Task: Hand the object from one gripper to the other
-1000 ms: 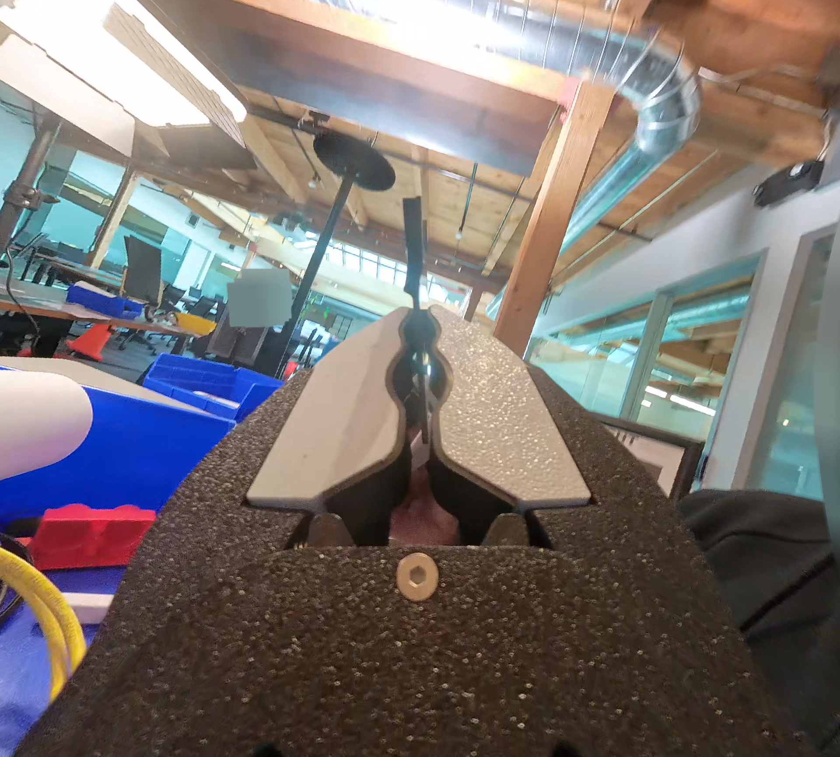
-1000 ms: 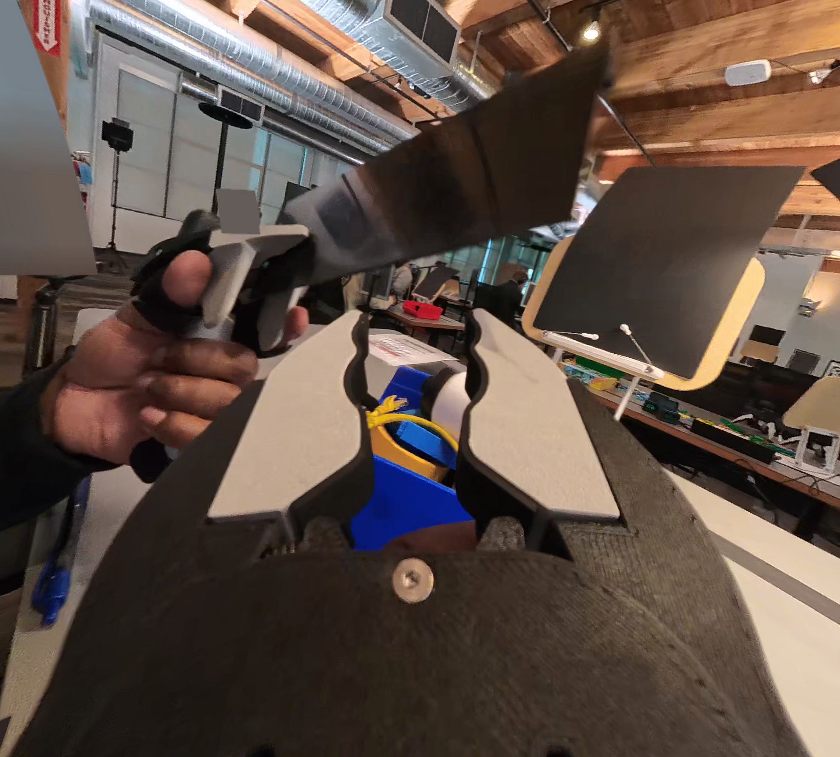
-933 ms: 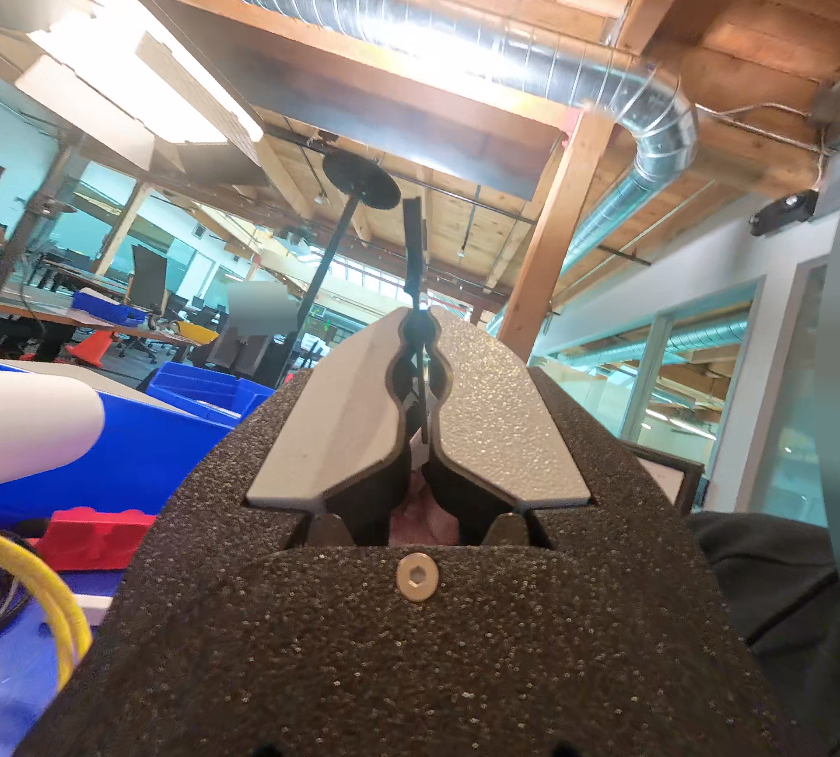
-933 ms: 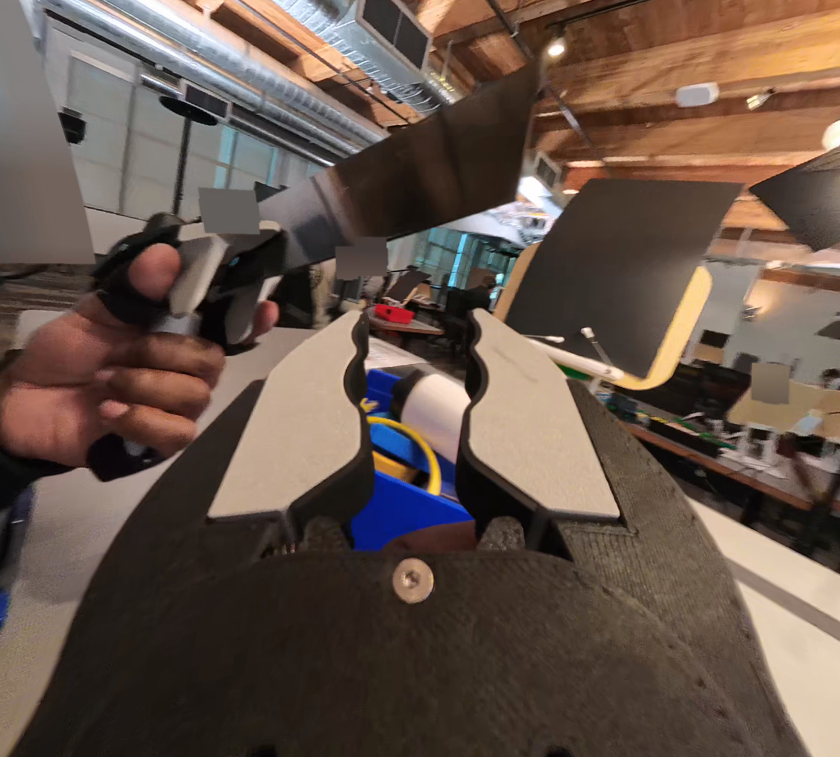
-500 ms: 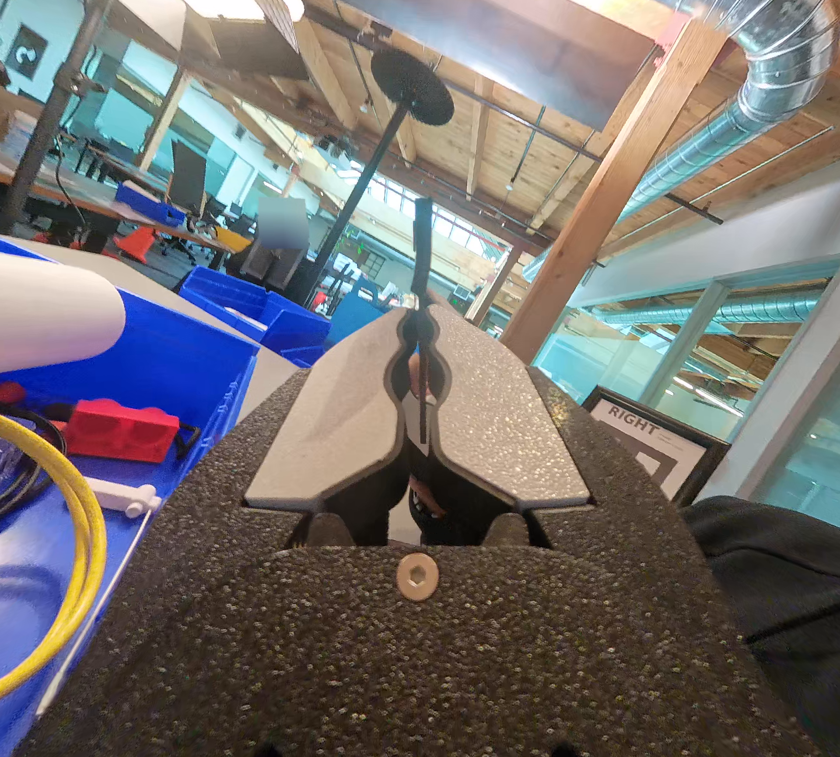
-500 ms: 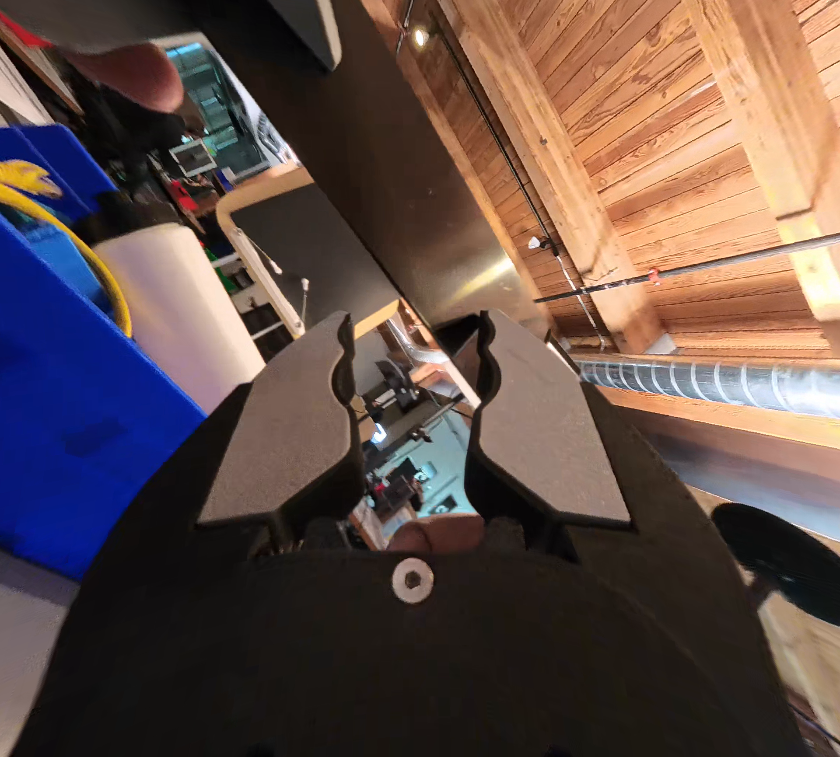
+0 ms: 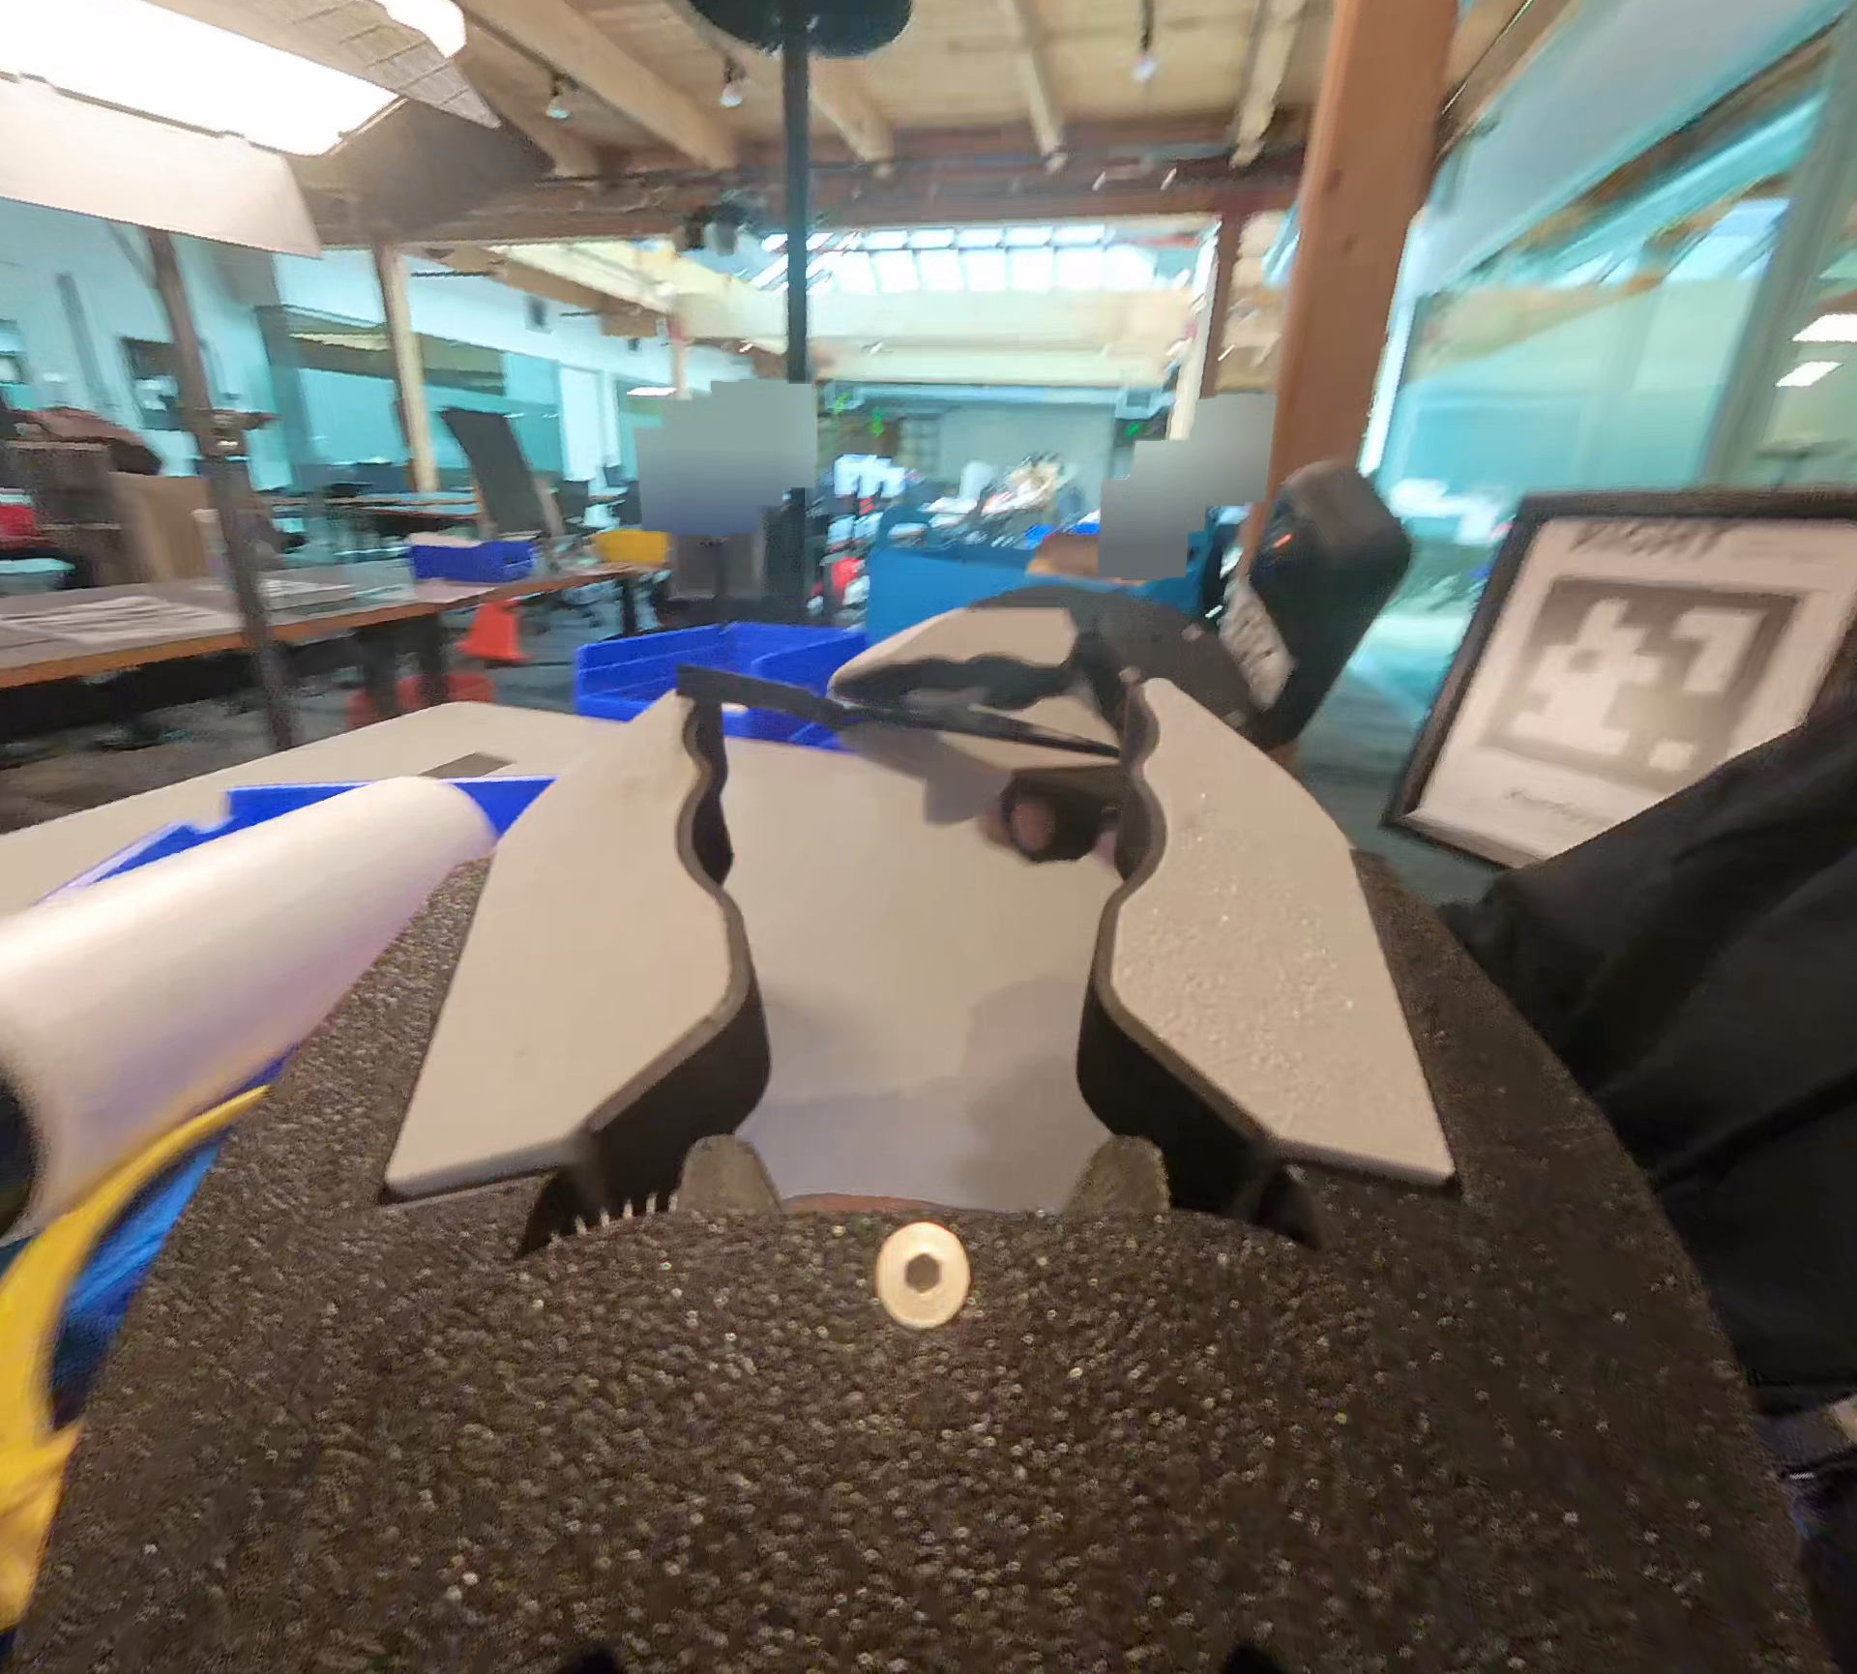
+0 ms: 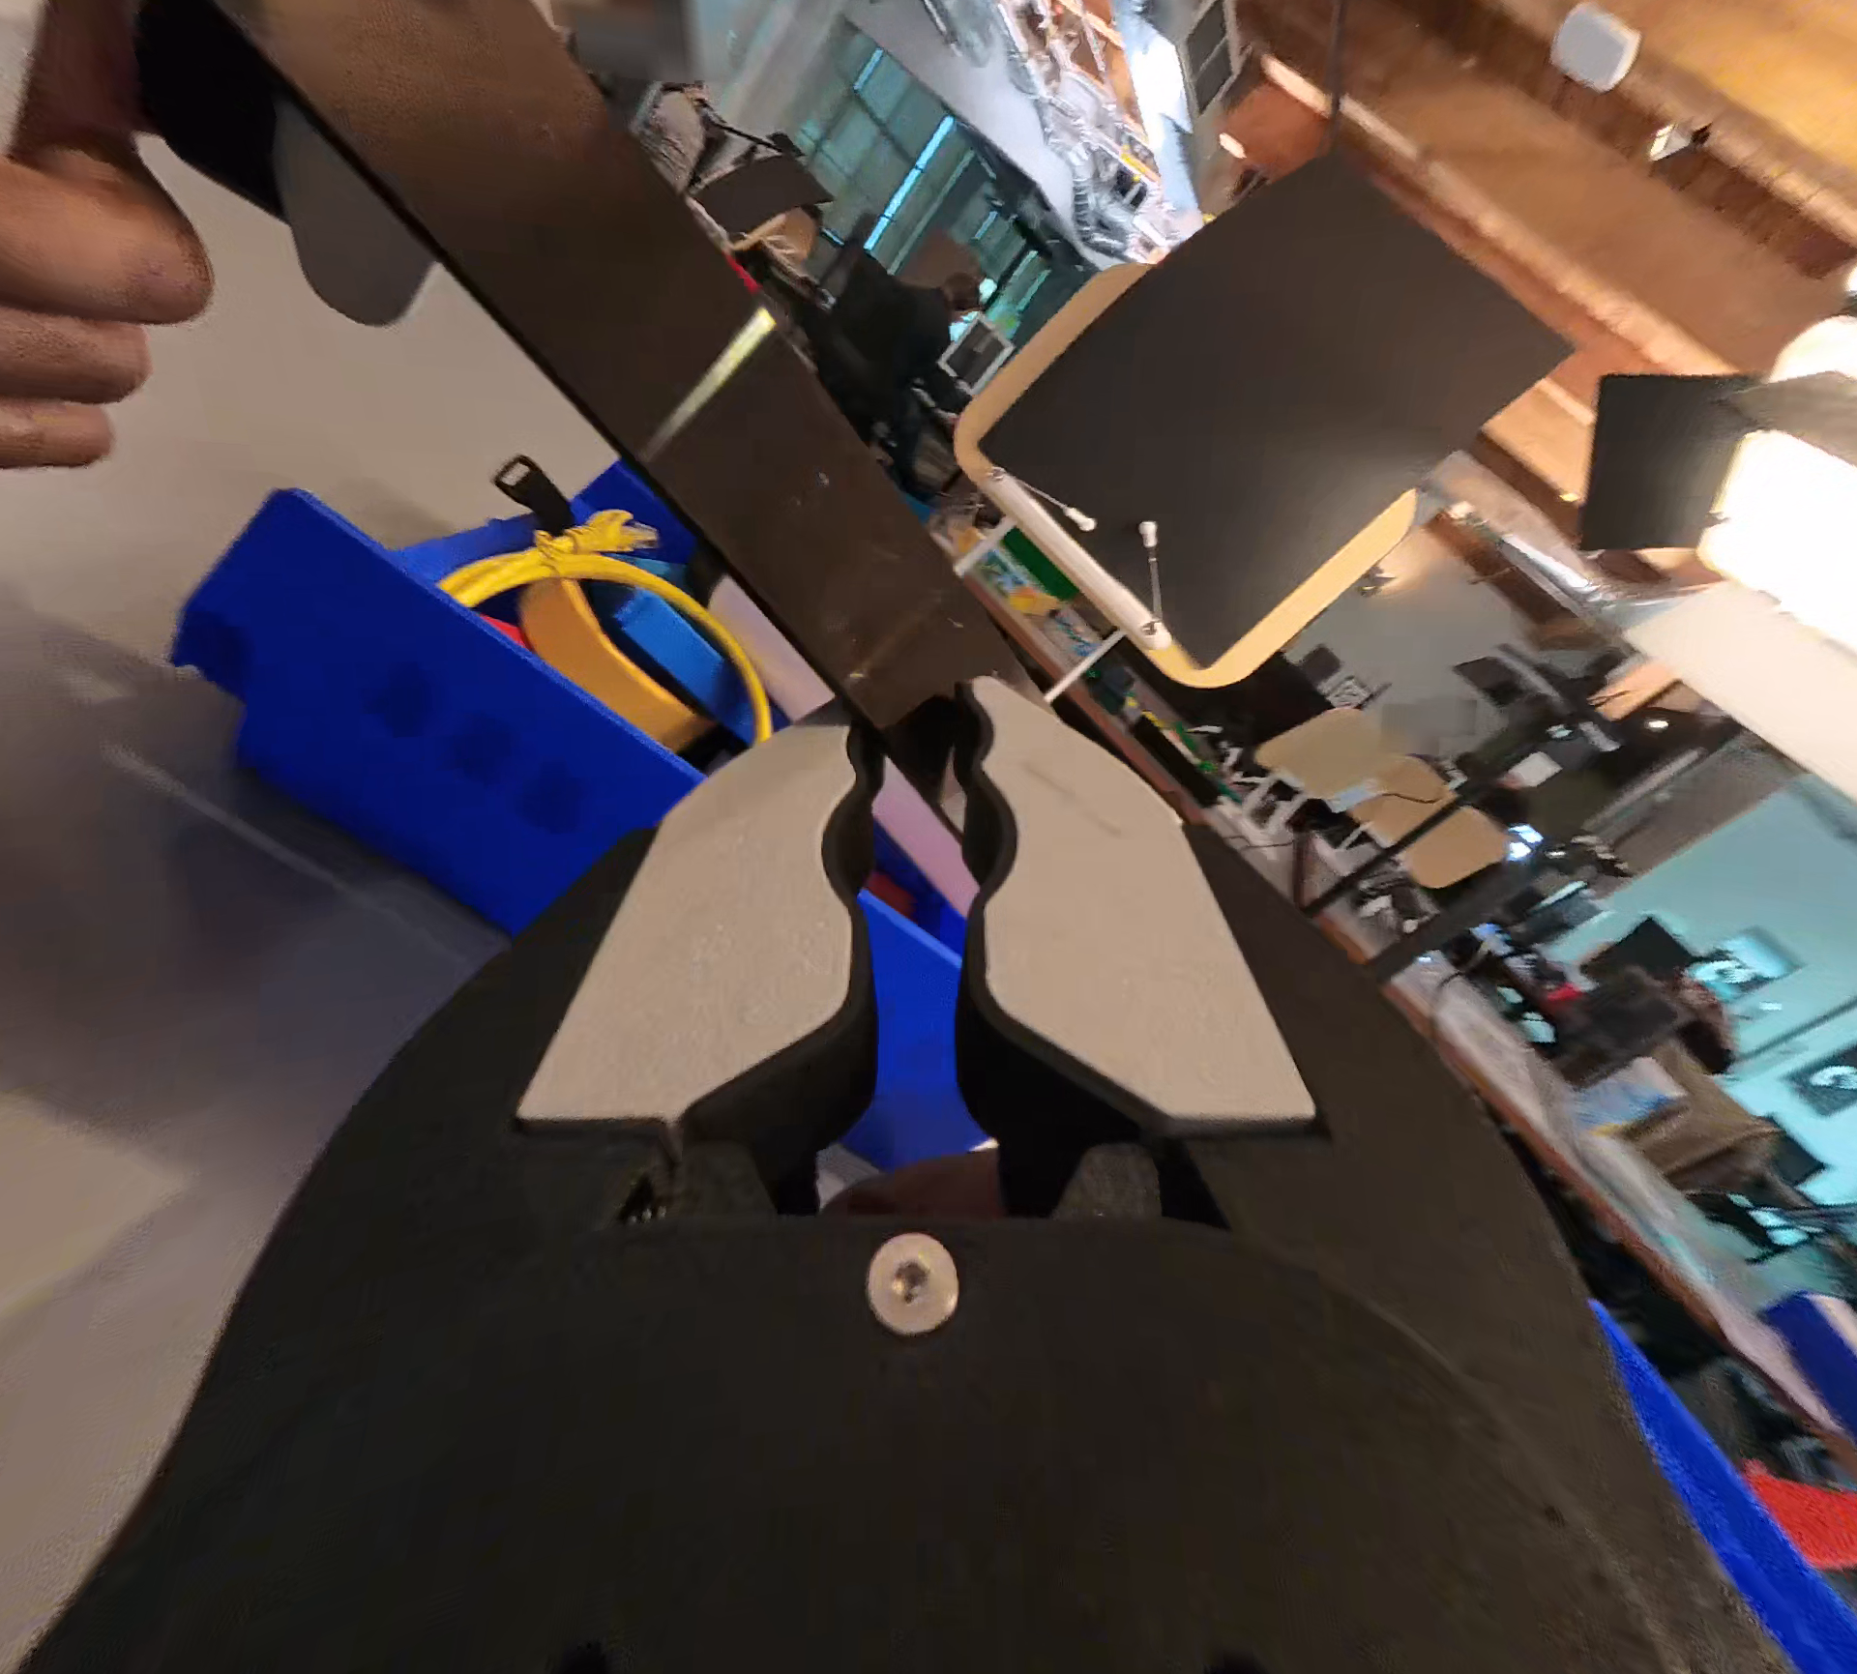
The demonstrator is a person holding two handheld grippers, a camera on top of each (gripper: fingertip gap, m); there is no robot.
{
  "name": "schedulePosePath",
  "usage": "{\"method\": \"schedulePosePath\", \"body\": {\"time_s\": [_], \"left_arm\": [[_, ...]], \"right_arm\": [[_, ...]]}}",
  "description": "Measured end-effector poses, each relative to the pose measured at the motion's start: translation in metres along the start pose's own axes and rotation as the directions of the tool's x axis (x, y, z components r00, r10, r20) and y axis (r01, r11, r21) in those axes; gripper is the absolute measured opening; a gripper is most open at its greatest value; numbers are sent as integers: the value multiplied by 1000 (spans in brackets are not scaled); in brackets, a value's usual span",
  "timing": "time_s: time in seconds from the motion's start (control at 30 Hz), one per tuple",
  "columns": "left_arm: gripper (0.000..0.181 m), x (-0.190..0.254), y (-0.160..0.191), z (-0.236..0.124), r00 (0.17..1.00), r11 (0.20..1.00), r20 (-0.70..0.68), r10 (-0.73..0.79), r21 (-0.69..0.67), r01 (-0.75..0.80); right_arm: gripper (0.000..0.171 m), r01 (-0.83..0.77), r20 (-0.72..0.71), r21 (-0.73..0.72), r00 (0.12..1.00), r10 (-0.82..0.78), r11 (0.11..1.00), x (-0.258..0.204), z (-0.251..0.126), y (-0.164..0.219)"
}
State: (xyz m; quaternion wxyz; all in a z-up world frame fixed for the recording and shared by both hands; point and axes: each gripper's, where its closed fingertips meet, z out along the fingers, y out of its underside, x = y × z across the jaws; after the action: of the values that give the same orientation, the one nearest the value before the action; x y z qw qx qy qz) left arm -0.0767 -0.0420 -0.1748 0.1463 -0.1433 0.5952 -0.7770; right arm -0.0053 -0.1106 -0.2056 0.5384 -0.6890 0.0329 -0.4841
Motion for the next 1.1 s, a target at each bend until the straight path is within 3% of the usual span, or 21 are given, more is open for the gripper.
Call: {"method": "schedulePosePath", "body": {"time_s": [0.07, 0.23, 0.3, 0.37, 0.47, 0.57, 0.67, 0.8, 0.97, 1.1], "left_arm": [[77, 3, -6, -1, 998, 997, -49, -49, 61, 52], [77, 7, -27, -11, 991, 976, -109, -78, 194, 98], [75, 1, -31, -13, 990, 967, -92, -111, 222, 129], [74, -10, -22, -10, 992, 974, -30, -123, 186, 126], [73, -20, 2, 2, 988, 984, 27, -149, 105, 146], [74, -10, 19, 19, 972, 970, -38, -231, 72, 233], [65, 4, 25, 32, 946, 946, -115, -304, 79, 314], [10, 10, 25, 35, 929, 926, -156, -336, 127, 356], [4, -1, 21, 29, 926, 912, -142, -349, 176, 371], [3, -16, 1, 12, 983, 946, 11, -181, 276, 171]], "right_arm": [[1, -76, 44, -2, 996, 76, 997, -6, 2, 1], [0, -145, 50, 1, 988, 144, 989, 1, 2, 7], [0, -299, 102, 32, 950, 295, 954, 1, 2, 2], [2, -481, 229, 81, 861, 453, 873, -6, -1, -10], [2, -718, 426, 169, 671, 607, 675, -8, -11, -37], [2, -863, 577, 189, 484, 658, 469, -7, -21, -55], [1, -915, 648, 163, 382, 659, 370, -13, -23, -62], [2, -899, 642, 148, 405, 651, 413, -30, -17, -62], [13, -826, 525, 159, 535, 662, 541, -30, -7, -50], [16, -765, 451, 193, 626, 636, 615, -18, -9, -47]]}}
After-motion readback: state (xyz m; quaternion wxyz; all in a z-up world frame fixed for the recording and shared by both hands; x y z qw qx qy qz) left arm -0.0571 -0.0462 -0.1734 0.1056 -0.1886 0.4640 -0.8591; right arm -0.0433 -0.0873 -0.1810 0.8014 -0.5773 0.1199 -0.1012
